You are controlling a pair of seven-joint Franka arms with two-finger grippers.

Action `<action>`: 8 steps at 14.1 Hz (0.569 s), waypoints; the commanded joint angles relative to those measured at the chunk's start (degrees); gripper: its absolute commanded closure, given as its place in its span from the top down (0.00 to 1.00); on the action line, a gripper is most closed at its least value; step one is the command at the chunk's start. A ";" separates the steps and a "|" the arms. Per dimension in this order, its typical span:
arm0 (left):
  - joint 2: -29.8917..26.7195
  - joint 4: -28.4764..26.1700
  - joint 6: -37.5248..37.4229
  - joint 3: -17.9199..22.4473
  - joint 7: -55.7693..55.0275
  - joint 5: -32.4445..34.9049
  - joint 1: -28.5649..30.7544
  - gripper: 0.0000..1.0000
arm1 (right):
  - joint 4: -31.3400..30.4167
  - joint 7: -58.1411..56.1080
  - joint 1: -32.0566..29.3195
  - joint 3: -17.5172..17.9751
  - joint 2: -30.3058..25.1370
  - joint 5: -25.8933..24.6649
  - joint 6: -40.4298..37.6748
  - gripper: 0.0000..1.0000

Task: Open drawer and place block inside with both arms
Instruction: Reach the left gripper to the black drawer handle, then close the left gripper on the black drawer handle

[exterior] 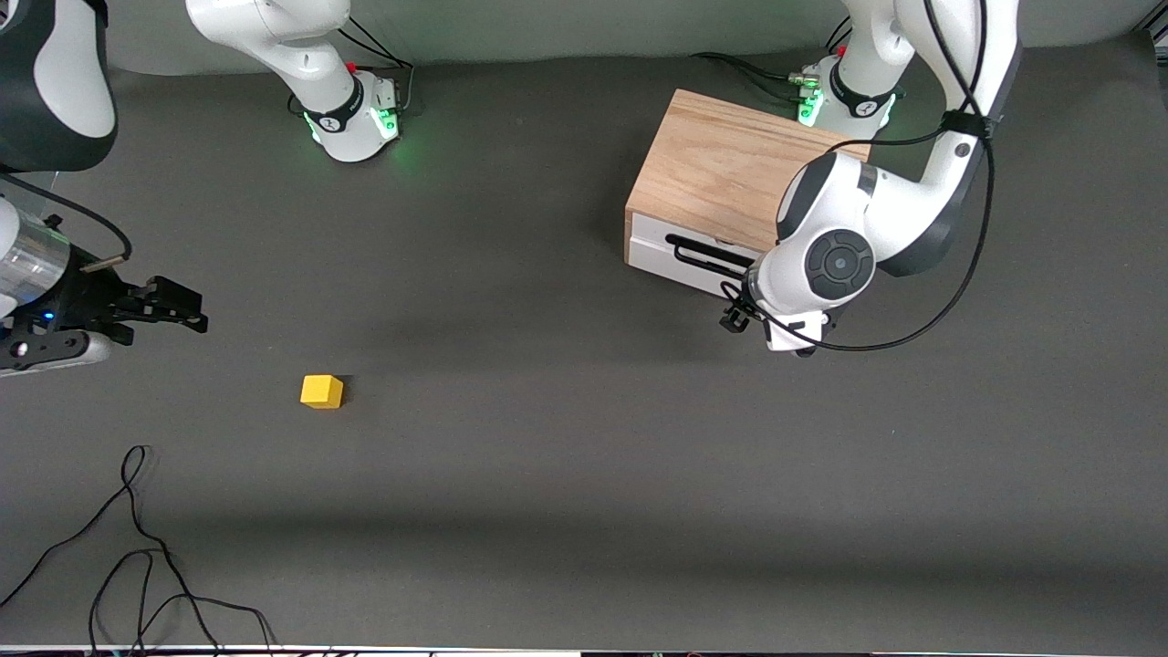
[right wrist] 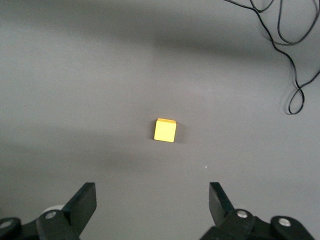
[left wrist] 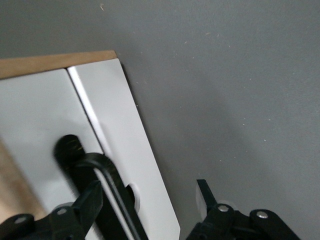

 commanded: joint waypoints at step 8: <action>-1.61 -5.10 7.35 0.58 -5.08 -0.37 -3.64 0.19 | 0.84 -0.02 0.45 -0.39 0.86 0.43 0.38 1.00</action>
